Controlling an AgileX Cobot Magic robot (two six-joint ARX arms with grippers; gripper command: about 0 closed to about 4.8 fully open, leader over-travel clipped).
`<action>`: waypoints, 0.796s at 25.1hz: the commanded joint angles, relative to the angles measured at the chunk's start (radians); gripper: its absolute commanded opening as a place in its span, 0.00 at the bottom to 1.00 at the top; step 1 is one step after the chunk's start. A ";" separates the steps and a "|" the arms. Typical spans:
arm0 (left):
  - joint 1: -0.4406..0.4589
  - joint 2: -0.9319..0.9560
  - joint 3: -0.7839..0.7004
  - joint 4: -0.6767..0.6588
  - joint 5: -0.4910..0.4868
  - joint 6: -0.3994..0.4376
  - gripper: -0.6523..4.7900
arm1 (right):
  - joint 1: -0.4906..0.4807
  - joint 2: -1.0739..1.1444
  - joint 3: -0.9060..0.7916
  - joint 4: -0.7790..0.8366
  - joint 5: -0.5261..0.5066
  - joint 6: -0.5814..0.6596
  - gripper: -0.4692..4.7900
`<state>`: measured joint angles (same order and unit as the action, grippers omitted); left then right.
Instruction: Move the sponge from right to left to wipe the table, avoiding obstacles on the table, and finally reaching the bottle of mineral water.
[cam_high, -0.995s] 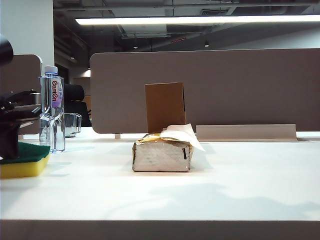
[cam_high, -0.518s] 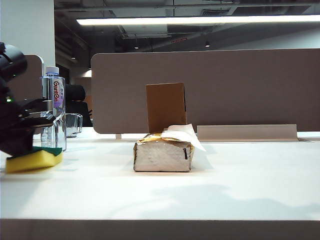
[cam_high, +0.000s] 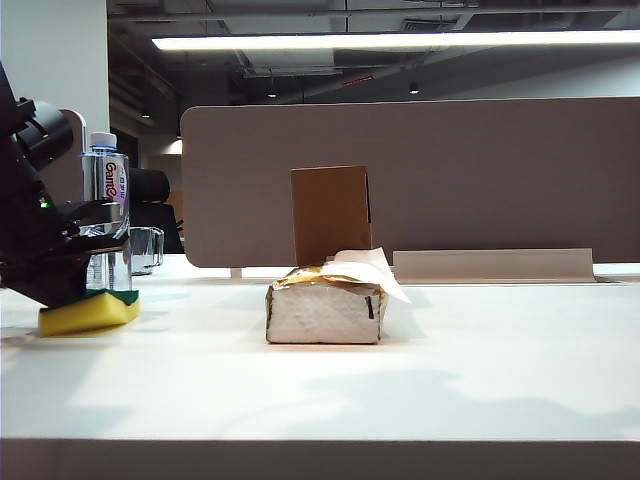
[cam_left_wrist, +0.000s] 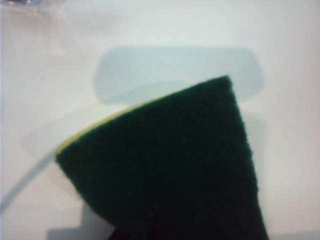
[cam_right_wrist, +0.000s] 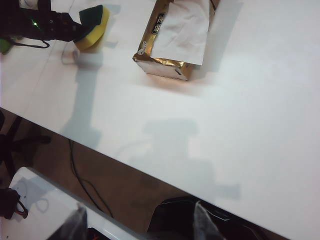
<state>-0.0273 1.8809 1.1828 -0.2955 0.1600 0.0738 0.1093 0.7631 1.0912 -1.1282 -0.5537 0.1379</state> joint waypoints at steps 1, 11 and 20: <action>0.027 0.045 0.036 0.021 -0.027 0.000 0.11 | 0.001 -0.003 0.005 0.002 -0.010 0.002 0.61; 0.047 0.046 0.069 -0.034 -0.026 0.001 0.11 | 0.004 -0.003 0.005 -0.002 -0.029 0.011 0.60; 0.047 0.044 0.069 -0.052 -0.026 -0.003 0.41 | 0.004 -0.004 0.005 -0.002 -0.029 0.011 0.60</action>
<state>0.0204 1.9228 1.2533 -0.3054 0.1379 0.0734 0.1131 0.7628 1.0912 -1.1362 -0.5762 0.1455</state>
